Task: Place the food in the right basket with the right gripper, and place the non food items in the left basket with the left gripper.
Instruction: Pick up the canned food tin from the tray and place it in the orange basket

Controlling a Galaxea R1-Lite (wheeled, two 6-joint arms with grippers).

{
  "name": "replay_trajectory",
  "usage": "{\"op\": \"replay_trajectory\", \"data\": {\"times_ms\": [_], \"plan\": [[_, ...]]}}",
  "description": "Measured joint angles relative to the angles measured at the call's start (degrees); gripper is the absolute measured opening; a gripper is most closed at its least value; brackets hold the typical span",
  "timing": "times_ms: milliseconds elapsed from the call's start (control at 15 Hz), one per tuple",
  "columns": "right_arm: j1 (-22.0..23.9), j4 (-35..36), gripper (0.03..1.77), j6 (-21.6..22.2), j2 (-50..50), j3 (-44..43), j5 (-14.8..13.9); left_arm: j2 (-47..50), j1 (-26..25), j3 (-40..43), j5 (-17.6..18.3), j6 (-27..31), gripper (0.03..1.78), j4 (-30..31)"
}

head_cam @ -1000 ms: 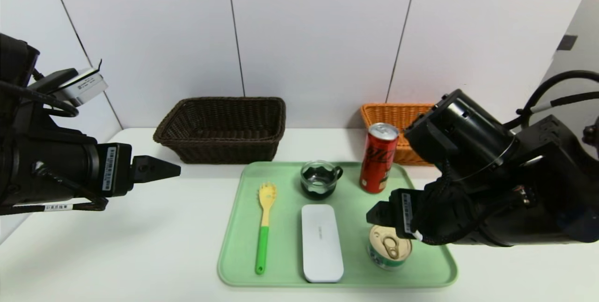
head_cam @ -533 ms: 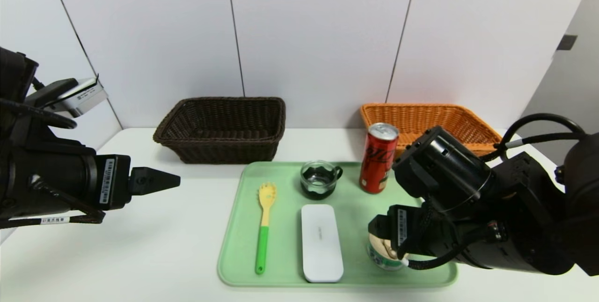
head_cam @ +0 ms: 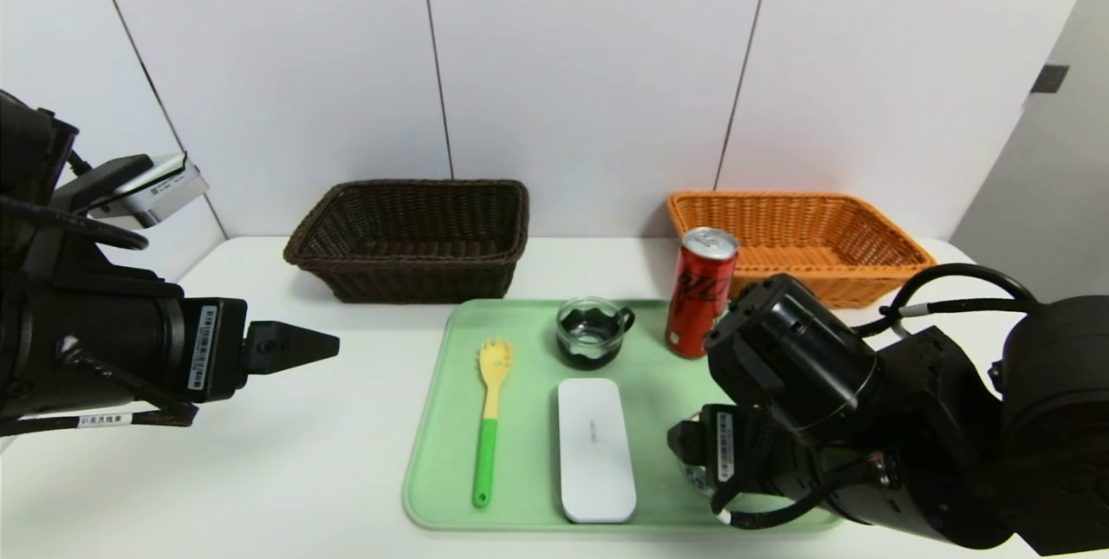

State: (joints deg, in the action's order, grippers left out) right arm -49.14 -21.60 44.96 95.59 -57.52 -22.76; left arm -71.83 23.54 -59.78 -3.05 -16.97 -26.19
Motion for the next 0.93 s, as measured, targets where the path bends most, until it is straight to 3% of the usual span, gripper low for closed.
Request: {"op": "replay_trajectory", "data": {"times_ms": [933], "plan": [[-0.22,3.15,1.71,-3.86,5.29,0.00,-1.63,0.68,0.11,1.27,0.02,-1.38,1.69,0.15]]}}
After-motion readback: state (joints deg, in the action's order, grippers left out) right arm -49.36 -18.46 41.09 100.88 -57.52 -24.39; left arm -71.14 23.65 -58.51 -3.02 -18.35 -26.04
